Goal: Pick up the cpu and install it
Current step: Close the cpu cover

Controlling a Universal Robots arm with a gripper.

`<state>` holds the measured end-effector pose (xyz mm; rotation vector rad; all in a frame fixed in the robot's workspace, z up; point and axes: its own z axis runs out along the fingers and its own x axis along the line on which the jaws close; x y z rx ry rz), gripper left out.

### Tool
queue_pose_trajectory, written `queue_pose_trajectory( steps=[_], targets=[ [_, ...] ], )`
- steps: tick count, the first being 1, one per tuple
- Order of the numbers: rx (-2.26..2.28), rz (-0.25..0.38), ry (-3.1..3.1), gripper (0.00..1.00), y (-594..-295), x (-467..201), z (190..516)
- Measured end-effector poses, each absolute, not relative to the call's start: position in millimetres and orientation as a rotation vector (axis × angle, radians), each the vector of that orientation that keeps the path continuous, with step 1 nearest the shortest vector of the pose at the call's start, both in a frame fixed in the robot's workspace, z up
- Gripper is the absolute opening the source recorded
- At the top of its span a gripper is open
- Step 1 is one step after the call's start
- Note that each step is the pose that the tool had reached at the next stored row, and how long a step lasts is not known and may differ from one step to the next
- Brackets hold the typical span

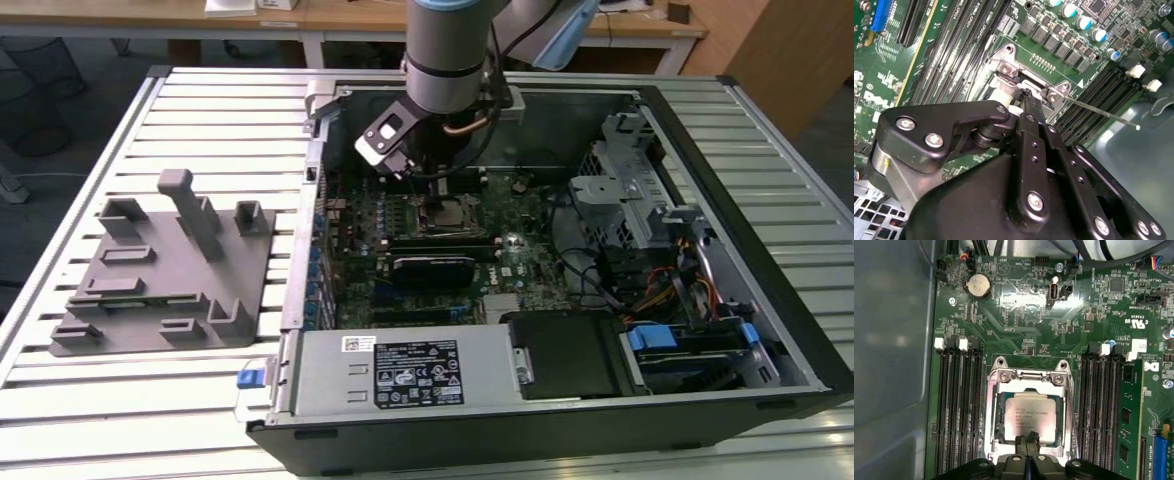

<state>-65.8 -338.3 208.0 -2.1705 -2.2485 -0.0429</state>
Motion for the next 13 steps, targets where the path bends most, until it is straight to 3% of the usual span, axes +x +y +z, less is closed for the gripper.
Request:
queue_pose_trajectory(
  steps=[13],
  targets=[
    [-2.169,-0.045,-2.247,0.11,-338.4,-66.0,199.6]
  ],
)
